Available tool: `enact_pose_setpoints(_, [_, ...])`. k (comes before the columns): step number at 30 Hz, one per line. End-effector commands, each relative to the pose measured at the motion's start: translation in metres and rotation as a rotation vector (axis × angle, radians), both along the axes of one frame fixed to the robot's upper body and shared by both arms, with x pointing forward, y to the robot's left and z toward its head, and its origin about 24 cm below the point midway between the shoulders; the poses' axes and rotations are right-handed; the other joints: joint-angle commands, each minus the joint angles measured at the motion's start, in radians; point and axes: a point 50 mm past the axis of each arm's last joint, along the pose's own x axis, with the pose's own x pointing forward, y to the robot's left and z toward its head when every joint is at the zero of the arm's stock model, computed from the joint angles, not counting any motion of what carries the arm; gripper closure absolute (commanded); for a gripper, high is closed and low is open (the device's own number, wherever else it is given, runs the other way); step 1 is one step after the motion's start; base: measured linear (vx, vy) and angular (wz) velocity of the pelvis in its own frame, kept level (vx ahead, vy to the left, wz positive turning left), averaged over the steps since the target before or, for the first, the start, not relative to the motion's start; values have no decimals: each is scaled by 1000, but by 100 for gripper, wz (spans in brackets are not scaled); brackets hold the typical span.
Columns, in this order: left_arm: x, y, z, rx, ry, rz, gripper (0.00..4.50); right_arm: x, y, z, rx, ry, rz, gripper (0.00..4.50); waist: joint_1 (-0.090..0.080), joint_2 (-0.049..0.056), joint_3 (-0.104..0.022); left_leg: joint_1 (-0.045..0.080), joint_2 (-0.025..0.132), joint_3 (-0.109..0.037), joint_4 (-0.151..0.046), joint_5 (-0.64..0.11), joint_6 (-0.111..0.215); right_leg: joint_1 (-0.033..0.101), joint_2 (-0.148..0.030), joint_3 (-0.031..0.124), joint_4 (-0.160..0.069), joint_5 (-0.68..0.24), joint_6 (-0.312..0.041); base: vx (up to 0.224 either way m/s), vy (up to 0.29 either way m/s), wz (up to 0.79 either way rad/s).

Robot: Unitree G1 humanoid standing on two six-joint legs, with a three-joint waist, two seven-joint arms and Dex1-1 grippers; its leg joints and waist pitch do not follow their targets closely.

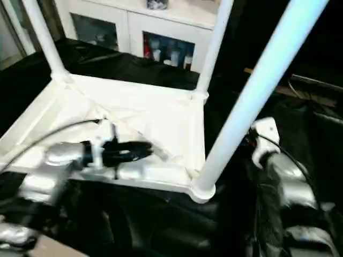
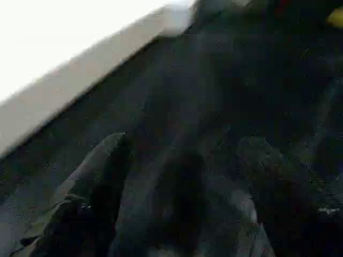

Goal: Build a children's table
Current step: Rotate leg to tighten

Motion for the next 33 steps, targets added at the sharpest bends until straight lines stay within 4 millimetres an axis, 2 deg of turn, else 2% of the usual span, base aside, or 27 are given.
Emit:
enact_pose_setpoints(1, [-9,-4,0,16,60,-94,325,-2,2,7,-18,14,82,98,1,-6,-63,8,26,-2,-56,-144,70,56,-45,43,-63,-134,-214,0,0,0])
enact_pose_setpoints(2, [-12,-3,-1,44,82,-124,325,-5,0,8,-23,26,114,98,3,3,-62,12,27,-3,-56,-156,68,53,-45,44,-68,-150,-210,0,0,0])
enact_pose_setpoints(4, [-18,-1,-7,122,122,-182,293,-11,-3,13,-24,49,168,98,2,2,-61,12,27,-4,-58,-176,61,53,-44,44,-70,-184,-202,0,0,0])
enact_pose_setpoints(5, [-20,0,-16,204,146,-204,286,-17,-6,19,-22,69,221,98,3,7,-59,12,27,-5,-59,-192,59,53,-44,45,-73,-206,-190,0,0,0])
enact_pose_setpoints(7, [-18,0,-25,286,145,-202,284,-22,-8,23,-18,103,276,98,1,8,-60,14,27,-5,-58,-200,57,53,-43,46,-77,-213,-185,0,0,0])
enact_pose_setpoints(8, [-15,0,-30,355,142,-184,284,-31,-7,27,-17,143,353,98,2,11,-60,14,26,-6,-58,-204,57,52,-44,46,-79,-219,-180,0,0,0])
enact_pose_setpoints(10, [-10,-1,-34,397,138,-152,284,-37,-6,28,-6,178,400,98,5,10,-59,17,28,-6,-58,-223,59,51,-44,46,-83,-231,-176,0,0,0])
enact_pose_setpoints(12, [-4,-2,-36,438,115,-124,284,-44,-6,29,-22,218,444,98,4,10,-61,13,26,-10,-58,-231,53,55,-48,43,-85,-259,-171,0,0,0])
enact_pose_setpoints(13, [1,-3,-38,461,84,-84,284,-48,-7,28,-29,239,463,98,5,9,-62,14,27,-12,-59,-232,51,55,-51,43,-86,-267,-170,0,0,0])
enact_pose_setpoints(14, [13,-5,-39,498,8,-6,284,-52,-6,28,-11,269,486,98,5,7,-60,18,25,-10,-56,-257,52,49,-49,43,-94,-299,-166,0,0,0])
enact_pose_setpoints(15, [17,-6,-39,506,-19,17,284,-53,-5,29,-1,275,490,98,5,5,-60,19,24,-10,-55,-264,55,47,-49,43,-97,-311,-162,0,0,0])
enact_pose_setpoints(16, [17,-6,-39,506,-19,17,284,-53,-5,29,-1,275,490,98,3,5,-61,13,23,-15,-57,-260,52,54,-53,40,-96,-332,-155,0,0,0])
enact_pose_setpoints(17, [27,-11,-35,474,-50,88,284,-56,2,29,30,281,521,98,2,5,-60,10,22,-15,-58,-256,52,54,-51,39,-99,-346,-142,0,0,0])
enact_pose_setpoints(19, [32,-15,-34,457,-63,119,284,-57,8,29,42,283,541,98,3,3,-61,13,22,-16,-56,-263,51,52,-52,38,-101,-362,-136,0,0,0])
enact_pose_setpoints(20, [33,-17,-33,452,-65,122,284,-57,11,29,48,279,548,98,0,4,-61,6,24,-20,-59,-250,48,55,-54,36,-100,-371,-131,0,0,0])
enact_pose_setpoints(23, [39,-33,-30,367,-80,156,284,-49,29,27,46,226,565,98,0,1,-64,10,23,-19,-56,-250,47,50,-56,36,-101,-367,-135,0,0,0])
enact_pose_setpoints(25, [42,-42,-30,318,-84,190,284,-40,40,24,37,183,554,98,-2,0,-65,9,22,-18,-54,-239,48,48,-56,36,-99,-342,-146,0,0,0])
enact_pose_setpoints(26, [43,-45,-30,303,-82,206,284,-37,44,23,35,169,547,98,-1,-1,-71,5,22,-18,-52,-208,49,52,-56,36,-89,-285,-163,0,0,0])
enact_pose_setpoints(27, [44,-47,-31,286,-89,225,284,-34,48,22,35,156,538,98,1,0,-72,7,24,-18,-51,-201,51,51,-55,37,-88,-265,-170,0,0,0])
enact_pose_setpoints(28, [46,-49,-33,277,-98,267,284,-28,56,20,32,132,524,98,2,3,-72,9,25,-16,-49,-196,56,46,-54,38,-86,-234,-182,0,0,0])
enact_pose_setpoints(29, [47,-49,-35,272,-106,297,284,-24,61,19,30,118,516,98,-2,2,-71,3,22,-17,-51,-192,54,51,-53,36,-84,-227,-183,0,0,0])
enact_pose_setpoints(30, [48,-49,-36,271,-114,317,284,-21,66,18,32,110,505,98,0,3,-72,6,23,-17,-50,-194,52,51,-53,36,-84,-224,-182,0,0,0])
enact_pose_setpoints(32, [47,-41,-37,257,-129,360,284,-12,85,16,48,67,502,98,2,1,-72,5,23,-18,-52,-193,49,52,-56,37,-81,-219,-174,0,0,0])
enact_pose_setpoints(33, [46,-39,-37,247,-130,366,284,-11,87,16,50,62,500,98,-1,2,-72,4,23,-18,-53,-190,49,53,-56,37,-81,-217,-174,0,0,0])
